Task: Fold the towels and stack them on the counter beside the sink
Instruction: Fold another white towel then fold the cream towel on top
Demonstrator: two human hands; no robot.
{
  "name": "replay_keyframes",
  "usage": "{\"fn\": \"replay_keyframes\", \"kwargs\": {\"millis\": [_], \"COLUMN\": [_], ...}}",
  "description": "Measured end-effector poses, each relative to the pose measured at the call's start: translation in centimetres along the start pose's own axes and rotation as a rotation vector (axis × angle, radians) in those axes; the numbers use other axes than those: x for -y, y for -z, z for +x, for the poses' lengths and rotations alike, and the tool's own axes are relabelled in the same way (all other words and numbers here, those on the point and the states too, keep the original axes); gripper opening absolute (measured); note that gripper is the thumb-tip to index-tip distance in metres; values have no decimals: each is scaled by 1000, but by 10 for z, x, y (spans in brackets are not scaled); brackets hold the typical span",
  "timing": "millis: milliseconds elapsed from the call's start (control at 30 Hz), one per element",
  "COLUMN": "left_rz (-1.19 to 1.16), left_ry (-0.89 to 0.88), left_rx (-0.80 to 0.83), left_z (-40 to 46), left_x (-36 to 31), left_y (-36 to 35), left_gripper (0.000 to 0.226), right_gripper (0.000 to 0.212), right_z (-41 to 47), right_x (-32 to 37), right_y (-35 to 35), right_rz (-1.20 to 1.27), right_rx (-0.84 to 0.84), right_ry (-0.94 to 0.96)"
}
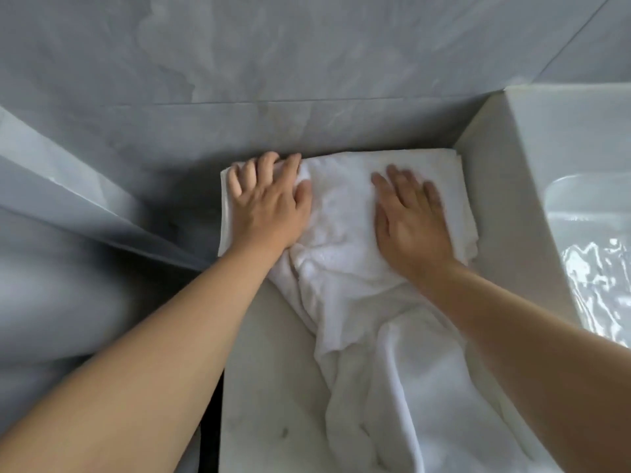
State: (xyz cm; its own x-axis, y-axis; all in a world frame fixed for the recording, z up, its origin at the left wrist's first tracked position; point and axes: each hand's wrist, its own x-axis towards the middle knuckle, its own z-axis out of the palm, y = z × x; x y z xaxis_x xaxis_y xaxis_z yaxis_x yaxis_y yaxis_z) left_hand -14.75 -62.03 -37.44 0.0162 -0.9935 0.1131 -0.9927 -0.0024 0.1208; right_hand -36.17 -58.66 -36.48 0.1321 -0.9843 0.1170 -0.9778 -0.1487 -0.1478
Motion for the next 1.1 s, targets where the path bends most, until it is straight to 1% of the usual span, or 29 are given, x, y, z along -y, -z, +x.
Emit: {"fn": "replay_keyframes", "kwargs": {"millis": [67, 100, 233, 300, 333, 367, 400, 433, 467, 500, 533, 567, 600, 633, 667, 700, 767, 800, 833, 900, 933, 967, 1000, 1033, 1067, 1100], "left_rz": [2, -4, -29, -87, -172, -297, -487, -714, -936, -1124, -1234, -1260, -1277, -1283, -1282, -1261, -1092, -966, -812, -402, -213, -86, -33, -40, -64, -93], "left_ry": [-18, -19, -44, 28, 128, 269, 438, 636, 836, 989, 1081, 1127, 1174, 1204, 1232, 1238, 1182, 1107, 1015, 820, 710, 576, 421, 260, 140, 75], "left_rx": [-68, -72, -10, -29, -73, -127, -170, -187, -165, -74, 40, 173, 286, 345, 339, 268, 56, -5, -24, 6, 8, -7, -24, -31, -18, 10], "left_z": [0, -1, -3, -14, -27, -43, -61, -77, -91, -101, -108, -112, -114, -114, -112, -109, -106, -105, -107, -114, -119, -127, -136, -148, -162, -176], "left_x": [3, 4, 1, -4, -9, -15, -21, -26, -32, -37, -42, -46, -50, -54, -54, -51, -31, -19, -7, 5, 3, -6, -18, -29, -38, -44], "left_y": [1, 2, 12, 22, 28, 35, 44, 53, 63, 68, 70, 74, 78, 82, 86, 90, 94, 93, 90, 79, 73, 68, 61, 54, 46, 39], "left_gripper": [48, 48, 54, 59, 61, 62, 59, 50, 34, 13, 13, 24, 27, 28, 30, 30, 28, 28, 27, 26, 30, 39, 47, 52, 54, 55], "right_gripper": [59, 62, 67, 68, 68, 69, 69, 69, 69, 68, 68, 68, 68, 68, 68, 68, 69, 69, 69, 69, 69, 69, 69, 69, 69, 69], "right_z": [-3, -3, -2, -3, -3, -3, -4, -5, -5, -5, -6, -6, -5, -5, -5, -5, -5, -5, -4, -5, -6, -6, -6, -7, -7, -7], "right_x": [-5, -5, -3, -2, -3, -3, -3, -2, -2, -1, -1, -1, -2, -2, -2, -2, -2, -2, -3, -4, -4, -4, -4, -5, -5, -6], "right_y": [-7, -8, -3, -3, -3, -4, -3, -3, -3, -3, -3, -3, -3, -3, -3, -2, -3, -3, -3, -3, -3, -3, -4, -4, -4, -4], "right_rz": [10, -5, -21, -17, -16, -13, -8, -1, 1, -3, -10, -13, -13, -11, -11, -7, 9, 14, 14, 20, 24, 26, 25, 26, 30, 36], "right_rx": [8, 6, 3, 19, 16, 11, 5, 3, -1, -2, -3, -1, 0, 2, 4, 7, 8, 4, 2, -3, -6, -12, -20, -25, -25, -23], "right_ry": [-16, -19, -15, -15, -18, -21, -23, -25, -26, -25, -24, -26, -28, -29, -29, -30, -26, -21, -16, -8, -5, -4, -4, -5, -5, -6]}}
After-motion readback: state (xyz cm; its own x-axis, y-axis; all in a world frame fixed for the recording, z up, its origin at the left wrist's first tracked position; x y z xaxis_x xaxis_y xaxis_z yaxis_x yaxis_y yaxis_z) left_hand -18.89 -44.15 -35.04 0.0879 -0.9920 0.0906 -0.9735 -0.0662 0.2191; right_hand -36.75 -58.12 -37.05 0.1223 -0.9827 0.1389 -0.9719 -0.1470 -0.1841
